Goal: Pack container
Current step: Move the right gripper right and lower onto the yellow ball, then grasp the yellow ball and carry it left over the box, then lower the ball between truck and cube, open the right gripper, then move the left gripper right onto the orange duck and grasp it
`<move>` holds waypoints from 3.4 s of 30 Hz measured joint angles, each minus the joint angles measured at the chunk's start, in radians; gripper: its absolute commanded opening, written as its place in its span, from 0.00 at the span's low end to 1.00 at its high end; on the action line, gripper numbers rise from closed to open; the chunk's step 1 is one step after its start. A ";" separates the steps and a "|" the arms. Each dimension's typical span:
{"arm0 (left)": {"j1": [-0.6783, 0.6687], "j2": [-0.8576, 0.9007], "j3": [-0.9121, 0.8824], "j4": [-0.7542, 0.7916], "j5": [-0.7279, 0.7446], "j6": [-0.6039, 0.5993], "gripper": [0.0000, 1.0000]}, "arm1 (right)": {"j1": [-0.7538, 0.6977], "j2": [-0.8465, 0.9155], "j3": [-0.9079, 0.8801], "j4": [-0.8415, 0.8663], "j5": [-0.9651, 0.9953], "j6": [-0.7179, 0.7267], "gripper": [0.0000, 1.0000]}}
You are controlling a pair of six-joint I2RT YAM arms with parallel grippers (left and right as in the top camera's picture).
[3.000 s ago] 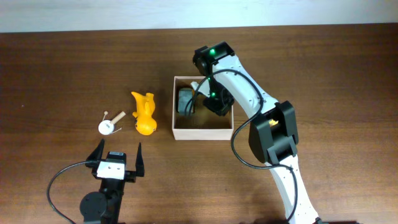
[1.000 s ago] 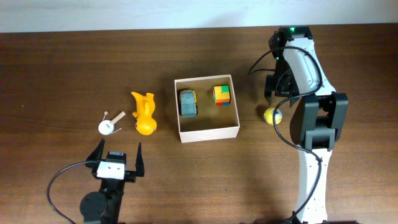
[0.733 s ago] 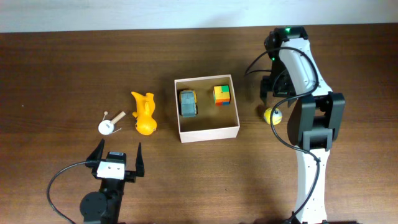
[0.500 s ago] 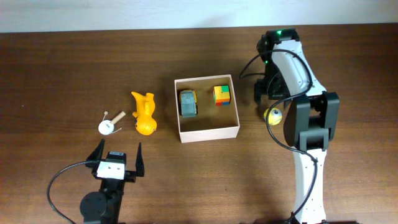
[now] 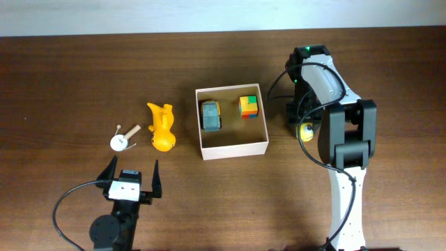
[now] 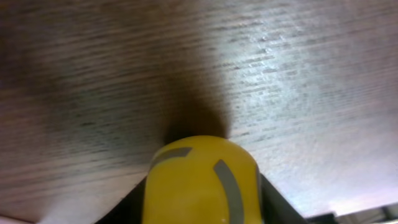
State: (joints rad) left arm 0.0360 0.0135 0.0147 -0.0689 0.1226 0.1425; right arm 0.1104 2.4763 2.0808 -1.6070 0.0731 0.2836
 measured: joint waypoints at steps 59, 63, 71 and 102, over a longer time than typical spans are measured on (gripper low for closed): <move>0.000 0.000 0.000 0.000 0.000 0.000 0.99 | 0.353 -0.040 0.494 0.046 -0.229 -0.472 0.56; 0.000 0.000 0.000 0.000 0.000 0.000 0.99 | 0.353 -0.040 0.494 0.045 -0.227 -0.468 0.63; 0.000 0.000 0.000 0.000 0.000 0.000 0.99 | 0.353 -0.040 0.494 0.037 -0.227 -0.468 0.75; 0.000 0.000 -0.001 0.031 -0.116 0.035 0.99 | -0.304 -0.040 0.494 -0.031 -0.156 0.000 0.99</move>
State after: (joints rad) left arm 0.0360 0.0135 0.0139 -0.0380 0.0071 0.1772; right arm -0.1940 2.4359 2.5748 -1.6375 -0.0834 0.2840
